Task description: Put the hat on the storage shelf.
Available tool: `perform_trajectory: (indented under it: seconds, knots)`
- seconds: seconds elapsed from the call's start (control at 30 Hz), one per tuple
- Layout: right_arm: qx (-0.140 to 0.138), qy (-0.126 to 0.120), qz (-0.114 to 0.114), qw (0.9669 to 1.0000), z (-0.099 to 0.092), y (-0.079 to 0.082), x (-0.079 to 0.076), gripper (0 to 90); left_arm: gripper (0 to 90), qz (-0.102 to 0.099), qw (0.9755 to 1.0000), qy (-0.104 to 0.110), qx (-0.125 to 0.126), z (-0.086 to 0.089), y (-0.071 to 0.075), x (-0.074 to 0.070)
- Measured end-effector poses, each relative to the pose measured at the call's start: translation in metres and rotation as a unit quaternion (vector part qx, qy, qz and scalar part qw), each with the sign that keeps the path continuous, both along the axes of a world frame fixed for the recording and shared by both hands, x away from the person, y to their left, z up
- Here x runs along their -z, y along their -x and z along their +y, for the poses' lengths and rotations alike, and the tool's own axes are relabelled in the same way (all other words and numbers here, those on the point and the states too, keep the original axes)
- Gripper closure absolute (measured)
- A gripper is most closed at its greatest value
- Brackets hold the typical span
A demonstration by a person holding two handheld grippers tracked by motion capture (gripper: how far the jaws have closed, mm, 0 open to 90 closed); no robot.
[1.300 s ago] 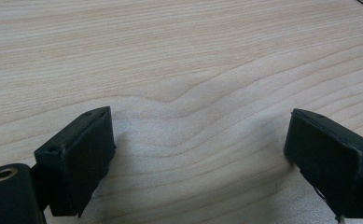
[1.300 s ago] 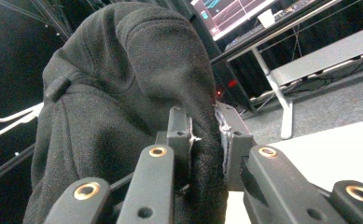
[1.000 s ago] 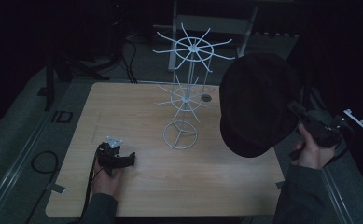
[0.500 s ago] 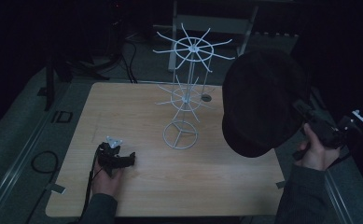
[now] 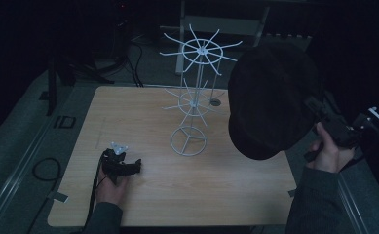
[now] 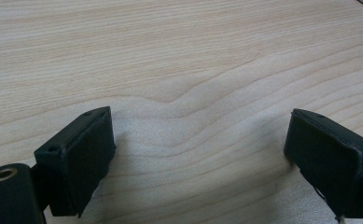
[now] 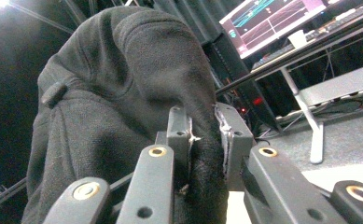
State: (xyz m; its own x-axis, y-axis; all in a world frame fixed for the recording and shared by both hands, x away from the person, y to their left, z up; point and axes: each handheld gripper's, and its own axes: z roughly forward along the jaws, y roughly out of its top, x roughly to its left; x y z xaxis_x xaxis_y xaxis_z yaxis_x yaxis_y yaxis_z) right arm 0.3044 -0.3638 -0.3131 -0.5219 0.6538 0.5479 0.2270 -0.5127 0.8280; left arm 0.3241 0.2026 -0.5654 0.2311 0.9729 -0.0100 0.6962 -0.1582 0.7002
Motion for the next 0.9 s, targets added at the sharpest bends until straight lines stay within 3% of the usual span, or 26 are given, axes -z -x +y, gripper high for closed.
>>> perform_trajectory:
  seconds: [0.3, 0.53, 0.9]
  knots:
    - [-0.018, 0.002, 0.014, 0.9997, 0.014, -0.019, -0.001, 77.2, 9.1, 0.0, 1.0, 0.0, 0.0, 0.0, 0.0, 0.0]
    - [-0.028, 0.017, 0.028, 0.9991, 0.032, -0.034, 0.001, 77.2, 9.1, 0.001, 1.0, -0.001, 0.001, 0.0, 0.0, 0.0]
    - [-0.02, 0.076, 0.05, 0.9957, 0.059, -0.049, 0.012, 77.2, 9.1, 0.0, 1.0, -0.001, 0.001, 0.0, 0.0, 0.0]
